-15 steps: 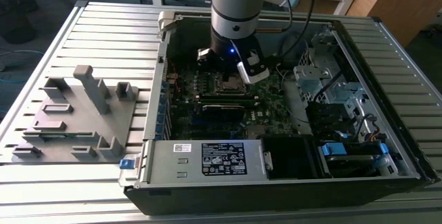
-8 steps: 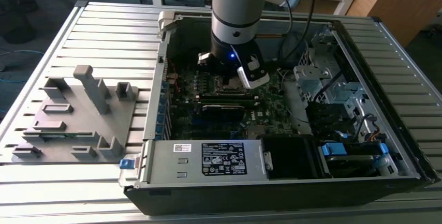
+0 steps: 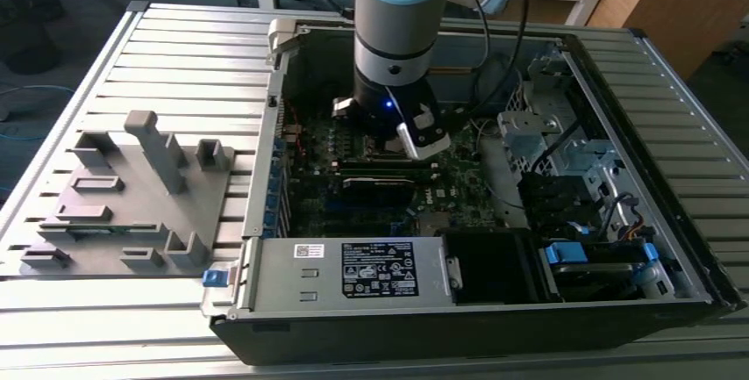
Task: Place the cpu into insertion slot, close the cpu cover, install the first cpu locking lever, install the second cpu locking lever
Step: 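Install the second cpu locking lever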
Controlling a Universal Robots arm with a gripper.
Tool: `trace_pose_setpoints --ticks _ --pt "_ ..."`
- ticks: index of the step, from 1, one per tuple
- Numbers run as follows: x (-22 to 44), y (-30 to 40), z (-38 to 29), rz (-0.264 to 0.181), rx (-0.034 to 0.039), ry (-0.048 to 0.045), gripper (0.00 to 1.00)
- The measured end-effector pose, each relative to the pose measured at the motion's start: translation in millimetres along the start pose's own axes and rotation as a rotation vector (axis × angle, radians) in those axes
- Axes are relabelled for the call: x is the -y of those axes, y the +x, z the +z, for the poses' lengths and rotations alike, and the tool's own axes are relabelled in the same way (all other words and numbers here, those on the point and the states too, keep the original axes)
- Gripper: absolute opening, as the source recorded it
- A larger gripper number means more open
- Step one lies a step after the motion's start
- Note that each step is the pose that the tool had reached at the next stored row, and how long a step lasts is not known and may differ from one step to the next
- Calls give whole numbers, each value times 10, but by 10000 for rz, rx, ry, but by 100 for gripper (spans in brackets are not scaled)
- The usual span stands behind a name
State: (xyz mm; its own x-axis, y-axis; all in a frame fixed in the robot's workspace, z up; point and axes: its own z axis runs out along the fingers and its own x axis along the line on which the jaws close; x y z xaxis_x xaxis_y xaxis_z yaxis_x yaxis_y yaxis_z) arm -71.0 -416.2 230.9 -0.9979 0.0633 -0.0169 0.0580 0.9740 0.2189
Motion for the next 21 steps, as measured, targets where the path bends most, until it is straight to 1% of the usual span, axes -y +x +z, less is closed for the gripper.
trace_pose_setpoints --ticks 4,15,21 --pt "26 52 40 42 9 1 11" --pt "69 159 187 181 41 22 11" --pt "71 160 197 182 42 21 11"
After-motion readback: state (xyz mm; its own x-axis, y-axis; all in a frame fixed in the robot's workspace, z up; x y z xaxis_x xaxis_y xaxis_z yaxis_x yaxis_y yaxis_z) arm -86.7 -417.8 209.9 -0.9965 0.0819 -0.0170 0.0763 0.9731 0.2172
